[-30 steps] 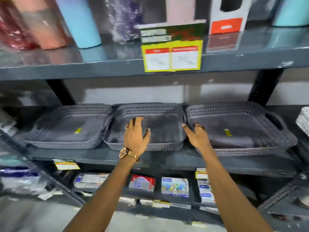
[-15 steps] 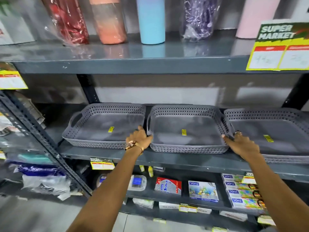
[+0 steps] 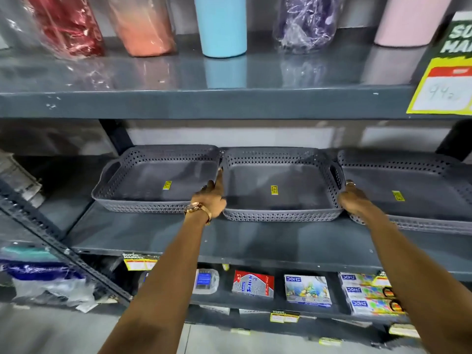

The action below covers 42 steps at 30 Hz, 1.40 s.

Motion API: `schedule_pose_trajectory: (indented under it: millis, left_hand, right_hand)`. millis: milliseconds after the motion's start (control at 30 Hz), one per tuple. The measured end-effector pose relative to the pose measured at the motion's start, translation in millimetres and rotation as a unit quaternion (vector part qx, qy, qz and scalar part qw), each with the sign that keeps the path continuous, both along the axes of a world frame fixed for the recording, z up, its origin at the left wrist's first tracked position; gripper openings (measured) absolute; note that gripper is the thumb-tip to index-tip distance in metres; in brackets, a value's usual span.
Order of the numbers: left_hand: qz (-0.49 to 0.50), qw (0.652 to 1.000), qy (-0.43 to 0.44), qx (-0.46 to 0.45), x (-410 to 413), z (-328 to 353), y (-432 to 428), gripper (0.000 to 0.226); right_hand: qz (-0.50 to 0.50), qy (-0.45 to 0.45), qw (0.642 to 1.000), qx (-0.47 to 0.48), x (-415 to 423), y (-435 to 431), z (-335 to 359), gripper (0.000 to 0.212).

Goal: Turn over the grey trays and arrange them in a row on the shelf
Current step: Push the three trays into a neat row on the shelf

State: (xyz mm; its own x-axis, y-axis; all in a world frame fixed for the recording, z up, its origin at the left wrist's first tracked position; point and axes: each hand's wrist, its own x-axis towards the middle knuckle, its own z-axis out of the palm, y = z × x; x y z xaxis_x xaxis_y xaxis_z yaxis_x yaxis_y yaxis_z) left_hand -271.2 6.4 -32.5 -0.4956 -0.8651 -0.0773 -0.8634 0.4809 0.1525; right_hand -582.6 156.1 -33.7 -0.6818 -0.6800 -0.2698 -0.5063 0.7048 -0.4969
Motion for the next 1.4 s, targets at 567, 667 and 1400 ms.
schedule_pose_trajectory:
  millis: [567,667,1400]
  left_hand:
    - [0.026,0.998,0.039,-0.035,19,-7,55,0.075]
    - [0.034,0.997,0.053,-0.051,31,-11,70,0.073]
    - [0.092,0.984,0.103,-0.109,33,-20,92,0.073]
  right_hand:
    - [-0.032,0.072,0.997,0.01,28,52,-9,0.025]
    - [-0.02,0.073,0.997,0.007,35,71,-13,0.024]
    - [0.006,0.103,0.994,0.019,44,97,-7,0.039]
